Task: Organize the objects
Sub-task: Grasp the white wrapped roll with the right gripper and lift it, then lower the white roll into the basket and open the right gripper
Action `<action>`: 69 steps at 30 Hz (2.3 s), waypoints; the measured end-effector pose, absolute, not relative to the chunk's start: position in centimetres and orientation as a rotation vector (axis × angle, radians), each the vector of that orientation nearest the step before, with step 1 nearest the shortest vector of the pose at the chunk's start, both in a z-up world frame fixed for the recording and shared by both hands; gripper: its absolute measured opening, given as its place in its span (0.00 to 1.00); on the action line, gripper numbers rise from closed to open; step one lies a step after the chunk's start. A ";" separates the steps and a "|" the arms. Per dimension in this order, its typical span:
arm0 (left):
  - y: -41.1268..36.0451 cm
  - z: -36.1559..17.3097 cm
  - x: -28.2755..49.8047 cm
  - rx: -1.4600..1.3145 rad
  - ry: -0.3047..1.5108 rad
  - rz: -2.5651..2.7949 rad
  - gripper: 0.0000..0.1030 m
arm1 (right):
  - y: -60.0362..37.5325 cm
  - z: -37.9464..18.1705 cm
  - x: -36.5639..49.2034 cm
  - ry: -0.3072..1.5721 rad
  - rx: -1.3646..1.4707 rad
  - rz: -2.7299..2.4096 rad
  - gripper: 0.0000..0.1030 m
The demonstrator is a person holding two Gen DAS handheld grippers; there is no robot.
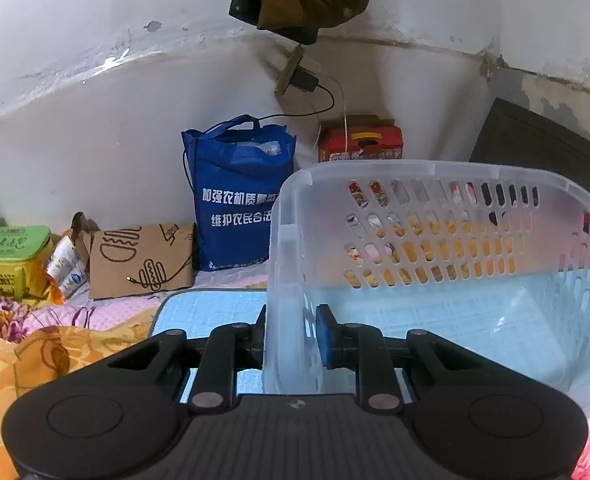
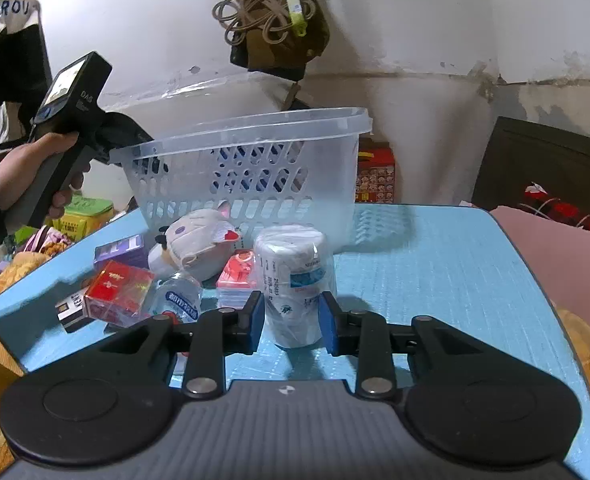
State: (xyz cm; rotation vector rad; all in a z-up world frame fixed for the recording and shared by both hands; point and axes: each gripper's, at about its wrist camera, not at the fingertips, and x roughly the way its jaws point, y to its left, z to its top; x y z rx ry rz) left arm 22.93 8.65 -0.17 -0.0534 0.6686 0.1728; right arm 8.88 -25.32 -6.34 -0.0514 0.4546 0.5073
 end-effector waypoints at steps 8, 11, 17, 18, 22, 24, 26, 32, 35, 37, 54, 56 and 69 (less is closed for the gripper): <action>9.0 -0.3 23.1 -0.043 0.665 0.163 0.25 | -25.3 -5.8 9.1 0.442 -0.070 0.500 0.32; 9.0 -0.4 22.9 -0.038 0.663 0.159 0.25 | -25.1 -6.1 9.3 0.459 -0.085 0.499 0.32; 9.0 -0.5 22.8 -0.035 0.661 0.159 0.25 | -24.6 -6.4 10.2 0.450 -0.086 0.477 0.51; 9.0 -0.5 22.8 -0.035 0.660 0.158 0.25 | -24.3 -6.3 10.5 0.451 -0.091 0.481 0.52; 9.0 -0.5 22.8 -0.036 0.660 0.157 0.25 | -23.5 -6.6 11.7 0.463 -0.103 0.500 0.50; 9.1 -0.5 22.8 -0.036 0.660 0.155 0.25 | -23.4 -6.6 11.8 0.477 -0.096 0.519 0.45; 9.1 -0.6 22.8 -0.038 0.659 0.151 0.25 | -23.6 -6.2 11.3 0.463 -0.094 0.506 0.45; 9.2 -0.6 22.9 -0.045 0.658 0.144 0.25 | -24.8 -2.8 9.9 0.425 -0.040 0.512 0.45; 9.1 -0.7 22.9 -0.049 0.656 0.142 0.25 | -25.2 0.3 9.3 0.362 -0.010 0.543 0.45; 9.1 -0.7 23.0 -0.055 0.654 0.141 0.25 | -24.7 3.2 9.6 0.295 -0.022 0.558 0.45; 9.3 -0.7 23.1 -0.071 0.650 0.126 0.25 | -15.7 2.4 25.3 0.556 -0.064 0.545 0.48; 9.3 -0.7 23.1 -0.070 0.650 0.128 0.25 | -15.5 2.3 25.3 0.547 -0.080 0.542 0.59; 9.2 -0.6 23.0 -0.060 0.652 0.133 0.27 | -19.9 3.1 22.1 0.435 0.006 0.565 1.00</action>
